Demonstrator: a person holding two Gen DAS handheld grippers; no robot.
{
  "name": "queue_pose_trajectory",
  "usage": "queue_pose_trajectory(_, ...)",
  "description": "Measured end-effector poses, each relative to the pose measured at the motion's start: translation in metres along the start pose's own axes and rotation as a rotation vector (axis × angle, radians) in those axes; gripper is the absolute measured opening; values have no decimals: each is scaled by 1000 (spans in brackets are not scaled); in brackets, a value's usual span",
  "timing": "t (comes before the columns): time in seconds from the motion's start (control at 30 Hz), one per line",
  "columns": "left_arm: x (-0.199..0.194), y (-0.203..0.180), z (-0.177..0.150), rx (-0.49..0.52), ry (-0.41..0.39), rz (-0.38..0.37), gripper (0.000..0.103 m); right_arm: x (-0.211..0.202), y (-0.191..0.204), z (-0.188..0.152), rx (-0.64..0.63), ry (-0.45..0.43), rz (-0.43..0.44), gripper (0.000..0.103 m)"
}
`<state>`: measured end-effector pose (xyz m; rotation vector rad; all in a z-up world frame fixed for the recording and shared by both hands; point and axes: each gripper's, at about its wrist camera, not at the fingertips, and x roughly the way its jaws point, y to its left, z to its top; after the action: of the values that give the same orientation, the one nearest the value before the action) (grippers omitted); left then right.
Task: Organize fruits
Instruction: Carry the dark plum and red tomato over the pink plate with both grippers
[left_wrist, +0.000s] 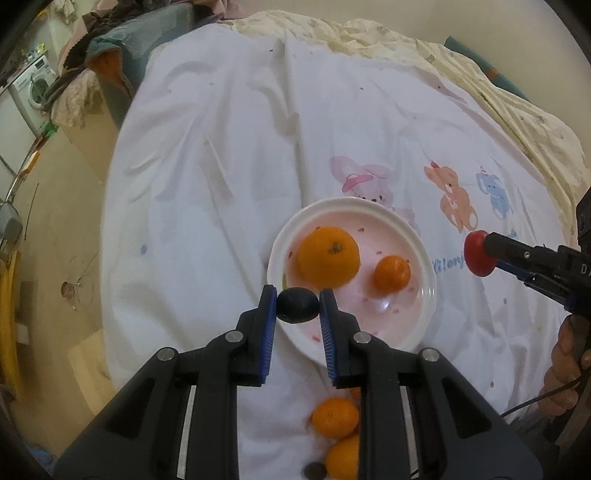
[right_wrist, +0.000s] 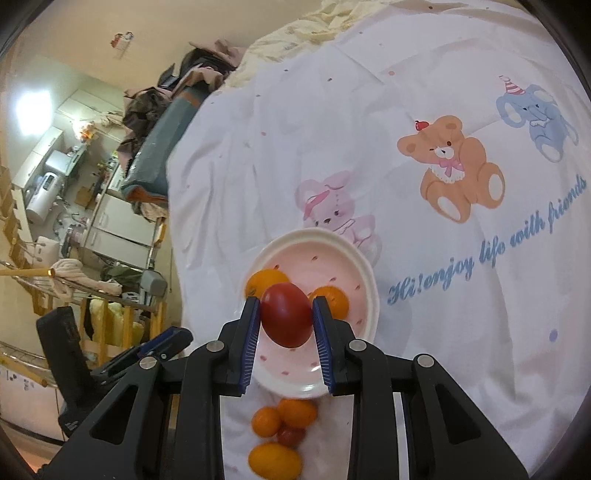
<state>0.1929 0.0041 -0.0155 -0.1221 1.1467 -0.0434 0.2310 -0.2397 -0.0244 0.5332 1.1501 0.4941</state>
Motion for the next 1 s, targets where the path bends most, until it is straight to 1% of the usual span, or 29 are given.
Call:
queue_pose_trajectory(0.17,24,-1,18,-10,15,-3,20,23,-9,13,7,26,-24,31)
queue_pose_trajectory(0.33,45,-6,41,-11,-3,-61,20,47,-13,24,-5,58,-51,31)
queue_pose_trajectory(0.4,54,-11,51,8,-8,-105,20,56,-16,26,-5,73,-59,31)
queue_pose_trajectory(0.5,65,-18,62,25,-15,-114,20,68,-21,28,5,94,-70,31)
queue_pose_trajectory(0.6,76,-23,69,40,-5,-118,20,74,-25,30,22,105,-71,31)
queue_pose_trajectory(0.8,94,-25,69,31,42,-147,20,83,-32,29,38,130,-68,31)
queue_pose_trajectory(0.9,97,-28,68,41,39,-138,20,84,-37,29,52,132,-68,31)
queue_pose_trajectory(1.0,99,-26,68,25,49,-145,21,85,-39,29,63,137,-69,31)
